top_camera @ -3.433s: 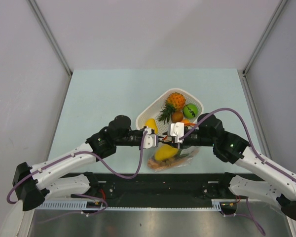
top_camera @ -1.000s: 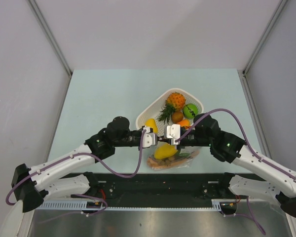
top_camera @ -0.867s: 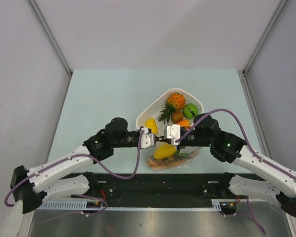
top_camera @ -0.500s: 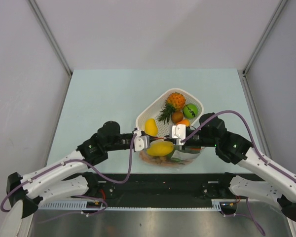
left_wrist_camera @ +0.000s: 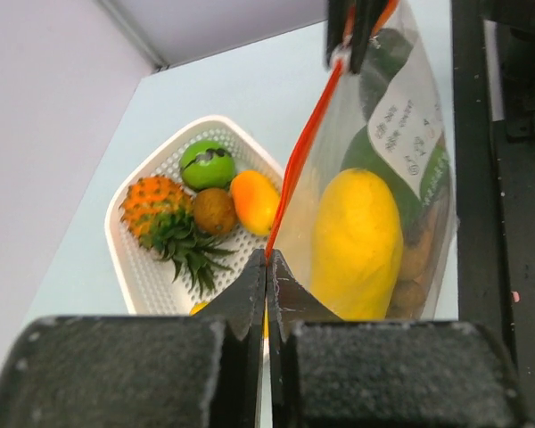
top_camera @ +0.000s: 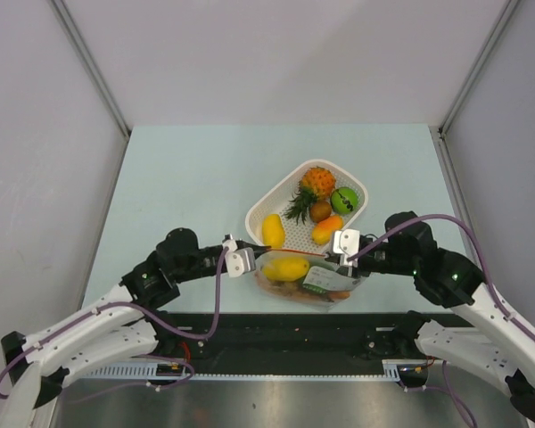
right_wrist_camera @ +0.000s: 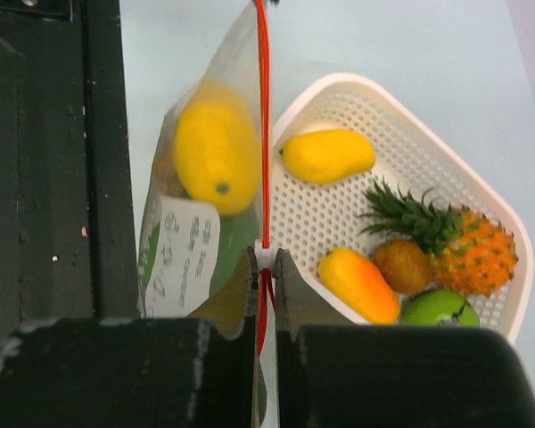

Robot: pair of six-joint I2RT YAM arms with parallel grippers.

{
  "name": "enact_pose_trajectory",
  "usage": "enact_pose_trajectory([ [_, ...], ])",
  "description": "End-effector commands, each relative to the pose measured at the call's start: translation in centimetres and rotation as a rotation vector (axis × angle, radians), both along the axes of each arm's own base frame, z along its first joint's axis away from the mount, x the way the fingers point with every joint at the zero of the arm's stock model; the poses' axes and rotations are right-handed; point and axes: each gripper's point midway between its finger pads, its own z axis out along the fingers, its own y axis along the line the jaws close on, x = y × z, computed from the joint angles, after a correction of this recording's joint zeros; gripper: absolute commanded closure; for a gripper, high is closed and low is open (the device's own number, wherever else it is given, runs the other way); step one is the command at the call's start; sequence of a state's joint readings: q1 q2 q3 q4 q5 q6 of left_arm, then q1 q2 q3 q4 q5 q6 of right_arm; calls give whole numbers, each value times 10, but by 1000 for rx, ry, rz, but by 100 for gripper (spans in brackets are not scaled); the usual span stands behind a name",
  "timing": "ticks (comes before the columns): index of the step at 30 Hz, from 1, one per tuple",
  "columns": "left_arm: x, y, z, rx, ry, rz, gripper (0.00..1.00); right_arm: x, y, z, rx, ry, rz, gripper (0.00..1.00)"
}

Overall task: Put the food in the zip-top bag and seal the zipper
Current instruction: Zip the zipper food storage bag at the center of the board, then place the zipper food storage bag at the center of the board.

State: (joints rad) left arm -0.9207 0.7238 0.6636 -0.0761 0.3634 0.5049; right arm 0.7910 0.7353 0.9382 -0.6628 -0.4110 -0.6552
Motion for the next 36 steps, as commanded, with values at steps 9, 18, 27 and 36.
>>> enact_pose_trajectory([
  [9, 26, 47, -2, -13, 27, 221, 100, -2, -61, -17, -134, 15, -179, 100],
  [18, 26, 64, -11, 11, 33, 276, 100, -4, -84, -24, -182, 5, -229, 100],
  [27, 25, 66, -10, -3, 56, 289, 100, -5, -94, -23, -181, 0, -266, 100],
  [36, 25, 90, 38, -34, 19, 374, 100, 1, -25, 23, 69, 79, -100, 100],
])
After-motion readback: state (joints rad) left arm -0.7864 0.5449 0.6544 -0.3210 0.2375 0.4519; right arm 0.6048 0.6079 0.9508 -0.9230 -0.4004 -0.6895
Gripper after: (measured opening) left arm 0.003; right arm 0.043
